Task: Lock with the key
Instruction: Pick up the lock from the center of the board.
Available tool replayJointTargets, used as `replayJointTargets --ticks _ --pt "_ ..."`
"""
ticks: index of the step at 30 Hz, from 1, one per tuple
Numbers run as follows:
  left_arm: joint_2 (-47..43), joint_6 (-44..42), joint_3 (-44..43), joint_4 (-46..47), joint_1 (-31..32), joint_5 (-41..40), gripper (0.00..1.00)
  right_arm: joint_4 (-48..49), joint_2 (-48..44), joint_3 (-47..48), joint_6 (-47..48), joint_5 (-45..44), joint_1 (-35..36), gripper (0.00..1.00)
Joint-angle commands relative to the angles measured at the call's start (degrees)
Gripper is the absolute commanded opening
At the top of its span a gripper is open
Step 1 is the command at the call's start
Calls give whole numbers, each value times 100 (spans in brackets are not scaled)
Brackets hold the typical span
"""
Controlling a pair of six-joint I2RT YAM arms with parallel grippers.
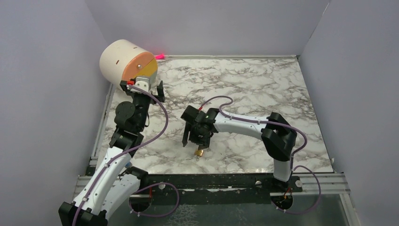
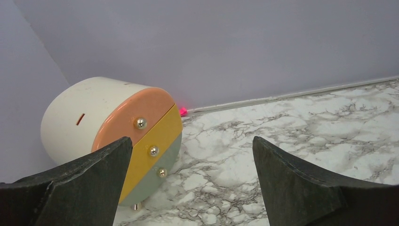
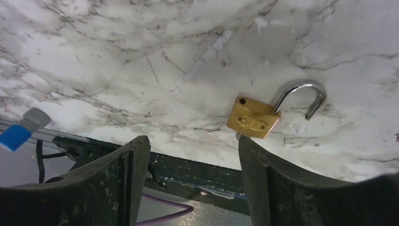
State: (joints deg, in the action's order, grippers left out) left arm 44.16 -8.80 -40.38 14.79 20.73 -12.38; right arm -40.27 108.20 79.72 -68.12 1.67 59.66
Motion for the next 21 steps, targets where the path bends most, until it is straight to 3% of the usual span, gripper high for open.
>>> replayJointTargets --ticks 1,15,21 --pt "-201 17 -142 30 -25 22 99 -1128 505 331 -333 296 122 72" --pt "-396 43 -43 157 -25 10 99 -1350 475 48 -523 -143 195 69" --pt "-409 57 -35 168 -25 30 99 -1361 576 168 -594 -567 195 62"
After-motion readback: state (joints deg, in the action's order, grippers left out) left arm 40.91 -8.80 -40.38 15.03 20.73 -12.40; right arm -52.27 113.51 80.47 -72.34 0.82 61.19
